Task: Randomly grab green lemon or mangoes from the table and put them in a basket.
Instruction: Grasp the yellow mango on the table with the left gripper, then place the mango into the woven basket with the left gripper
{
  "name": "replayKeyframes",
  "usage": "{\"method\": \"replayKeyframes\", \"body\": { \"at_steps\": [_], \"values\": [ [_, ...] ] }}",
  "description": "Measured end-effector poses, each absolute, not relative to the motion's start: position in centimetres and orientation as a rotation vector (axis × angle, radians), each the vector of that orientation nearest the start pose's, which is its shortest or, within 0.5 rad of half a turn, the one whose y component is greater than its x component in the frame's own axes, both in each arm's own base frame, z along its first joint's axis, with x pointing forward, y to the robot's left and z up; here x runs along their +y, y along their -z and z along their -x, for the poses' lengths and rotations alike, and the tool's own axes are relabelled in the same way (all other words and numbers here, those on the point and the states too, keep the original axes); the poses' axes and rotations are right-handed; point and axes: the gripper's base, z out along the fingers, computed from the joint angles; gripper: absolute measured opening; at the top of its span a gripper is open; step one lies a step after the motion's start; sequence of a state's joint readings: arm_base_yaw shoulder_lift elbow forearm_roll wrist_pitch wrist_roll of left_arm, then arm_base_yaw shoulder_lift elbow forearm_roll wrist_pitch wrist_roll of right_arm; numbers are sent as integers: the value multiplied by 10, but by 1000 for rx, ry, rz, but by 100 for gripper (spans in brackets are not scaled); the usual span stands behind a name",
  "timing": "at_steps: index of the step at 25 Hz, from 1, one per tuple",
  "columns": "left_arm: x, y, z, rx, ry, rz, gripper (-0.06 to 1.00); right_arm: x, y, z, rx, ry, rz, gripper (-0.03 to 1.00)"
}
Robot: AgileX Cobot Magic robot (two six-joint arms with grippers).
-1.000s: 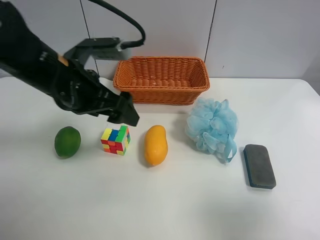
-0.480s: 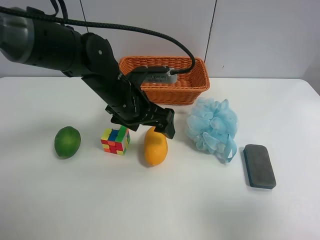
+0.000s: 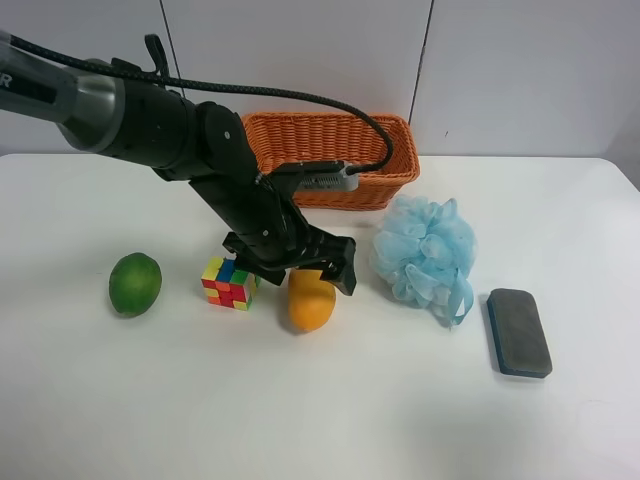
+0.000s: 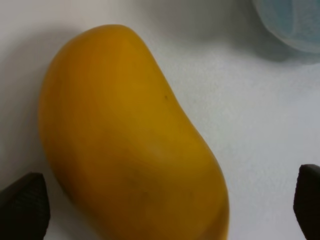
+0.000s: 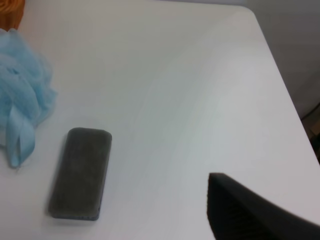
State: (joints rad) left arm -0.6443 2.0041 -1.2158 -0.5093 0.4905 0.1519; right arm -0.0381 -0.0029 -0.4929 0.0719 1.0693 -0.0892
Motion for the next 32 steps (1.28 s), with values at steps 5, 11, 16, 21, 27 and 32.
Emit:
{"method": "replayKeyframes", "body": {
  "at_steps": [5,11,16,21,27,32],
  "values": [
    [-256,-122,-307,2778,568,-509,97,6,-275,5,2054,-7,56,81],
    [-257,-113,-308,2789,562,-496,97,6,-275,5,2054,-7,56,81],
    [-257,-112,-309,2782,558,-492,72,6,-275,5,2054,-7,56,81],
    [-257,-112,-309,2782,558,-494,66,6,-275,5,2054,-7,56,81],
    [-257,-112,-309,2782,558,-494,66,6,-275,5,2054,-7,56,81],
    [-257,-116,-308,2786,565,-501,66,6,-275,5,2054,-7,56,81]
  ]
}}
